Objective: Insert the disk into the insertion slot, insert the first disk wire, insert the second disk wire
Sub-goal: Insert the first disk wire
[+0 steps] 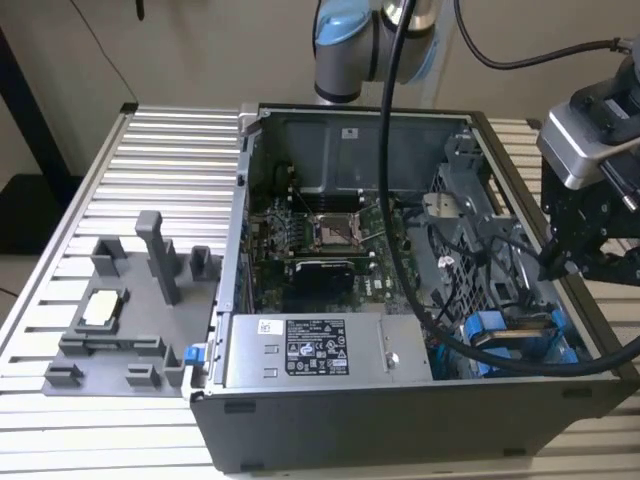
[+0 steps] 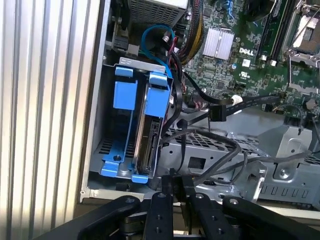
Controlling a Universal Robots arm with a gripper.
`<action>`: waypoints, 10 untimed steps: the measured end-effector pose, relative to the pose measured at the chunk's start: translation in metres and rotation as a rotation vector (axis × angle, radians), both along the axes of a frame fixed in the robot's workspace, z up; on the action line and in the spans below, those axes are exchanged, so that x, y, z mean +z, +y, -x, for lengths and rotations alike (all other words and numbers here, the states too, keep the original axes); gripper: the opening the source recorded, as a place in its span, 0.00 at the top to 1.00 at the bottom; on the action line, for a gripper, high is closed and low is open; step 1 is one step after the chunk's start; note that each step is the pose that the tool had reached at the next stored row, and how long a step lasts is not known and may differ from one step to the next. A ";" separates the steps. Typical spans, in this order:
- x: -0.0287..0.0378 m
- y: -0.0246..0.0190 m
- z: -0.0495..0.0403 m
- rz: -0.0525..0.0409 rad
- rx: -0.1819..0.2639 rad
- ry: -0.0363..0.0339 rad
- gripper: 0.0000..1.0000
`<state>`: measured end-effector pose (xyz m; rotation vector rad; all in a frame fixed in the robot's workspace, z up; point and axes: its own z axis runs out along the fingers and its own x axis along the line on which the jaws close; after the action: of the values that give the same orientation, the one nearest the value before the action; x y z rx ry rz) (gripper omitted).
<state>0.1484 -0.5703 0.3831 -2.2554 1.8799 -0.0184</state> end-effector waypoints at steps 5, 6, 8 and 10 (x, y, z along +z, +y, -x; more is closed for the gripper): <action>-0.0038 -0.0002 -0.0003 0.0015 -0.053 0.0009 0.81; -0.0043 -0.0002 -0.0004 0.0015 -0.066 0.0009 0.81; -0.0044 -0.0003 -0.0009 0.0058 -0.074 0.0059 0.81; -0.0046 -0.0010 -0.0023 0.0092 -0.075 0.0219 0.81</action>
<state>0.1507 -0.5713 0.3785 -2.1989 1.9782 -0.0137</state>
